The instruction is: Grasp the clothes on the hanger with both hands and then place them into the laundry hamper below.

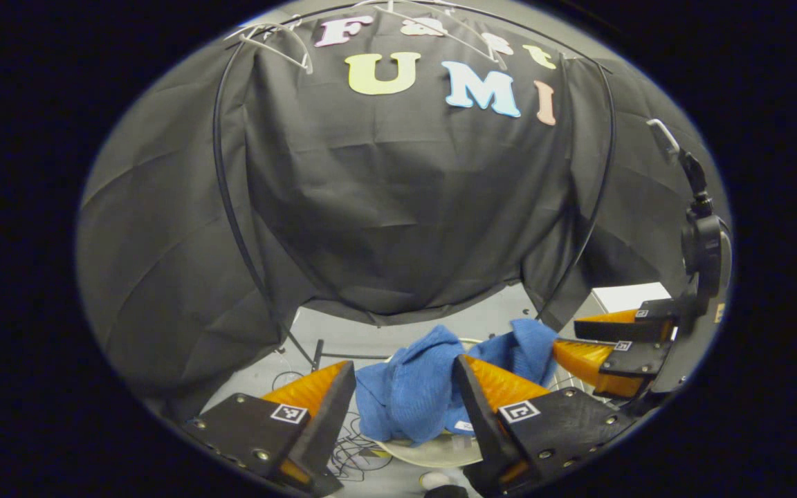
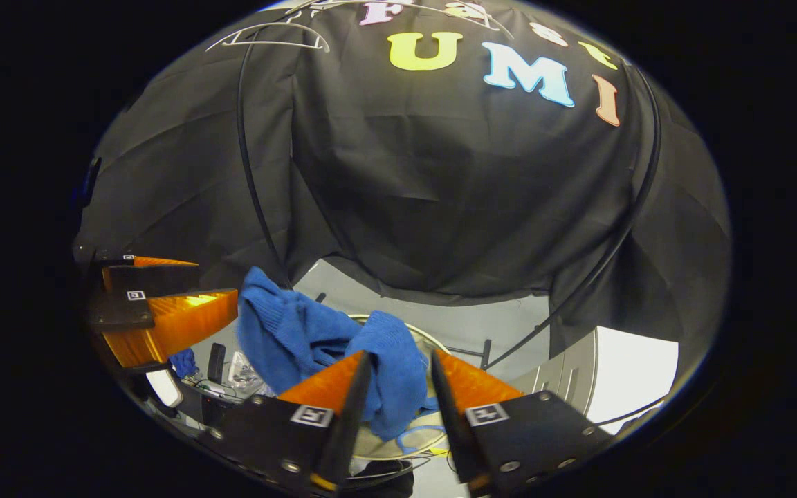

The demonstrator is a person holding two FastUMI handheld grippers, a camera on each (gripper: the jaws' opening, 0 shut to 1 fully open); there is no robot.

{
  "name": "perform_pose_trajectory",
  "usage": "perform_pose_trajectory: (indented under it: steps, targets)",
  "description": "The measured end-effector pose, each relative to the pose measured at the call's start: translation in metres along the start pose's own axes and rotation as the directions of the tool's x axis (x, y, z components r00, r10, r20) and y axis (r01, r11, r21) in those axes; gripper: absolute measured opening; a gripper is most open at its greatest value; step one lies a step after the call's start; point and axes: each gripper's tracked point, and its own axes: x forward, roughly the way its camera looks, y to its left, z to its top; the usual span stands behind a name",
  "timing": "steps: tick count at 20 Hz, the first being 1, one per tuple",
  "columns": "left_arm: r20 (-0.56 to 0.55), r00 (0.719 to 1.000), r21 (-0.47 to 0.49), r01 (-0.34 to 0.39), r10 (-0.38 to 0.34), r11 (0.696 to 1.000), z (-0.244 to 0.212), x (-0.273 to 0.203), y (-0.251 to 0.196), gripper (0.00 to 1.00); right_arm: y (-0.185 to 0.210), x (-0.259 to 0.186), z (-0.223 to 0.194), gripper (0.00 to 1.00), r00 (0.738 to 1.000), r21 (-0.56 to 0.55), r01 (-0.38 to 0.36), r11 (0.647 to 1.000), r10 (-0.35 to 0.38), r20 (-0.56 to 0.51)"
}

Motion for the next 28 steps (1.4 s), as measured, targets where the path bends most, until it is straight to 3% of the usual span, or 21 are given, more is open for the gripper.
perform_pose_trajectory:
  steps: [2,4,8,13,20,28]
  targets:
    - [0.029,1.0,0.013,0.001,-0.002,1.0,0.007,-0.013,0.003,0.86,-0.001,-0.008,0.009,0.87,0.999,0.007,0.02,1.0,-0.02,0.025]
    - [0.061,0.998,0.036,-0.002,0.0,0.999,0.021,-0.025,0.005,0.86,-0.003,-0.017,0.019,0.95,0.998,0.004,0.04,0.999,-0.04,0.05]
    - [0.154,0.988,0.068,-0.02,0.009,0.997,0.068,-0.048,0.012,0.86,-0.007,-0.043,0.043,0.95,0.99,0.02,0.069,0.997,-0.071,0.125]
    - [0.317,0.948,0.103,-0.05,0.015,0.993,0.146,-0.091,0.013,0.92,-0.031,-0.084,0.091,0.95,0.96,0.009,0.113,0.994,-0.111,0.257]
    - [0.495,0.867,0.039,-0.08,0.051,0.996,0.226,-0.176,-0.005,0.92,-0.078,-0.177,0.153,0.96,0.867,0.083,0.152,0.985,-0.174,0.467]
    - [0.621,0.782,0.011,-0.083,0.058,0.996,0.271,-0.265,-0.036,0.92,-0.125,-0.286,0.162,0.95,0.768,0.128,0.216,0.968,-0.249,0.59]
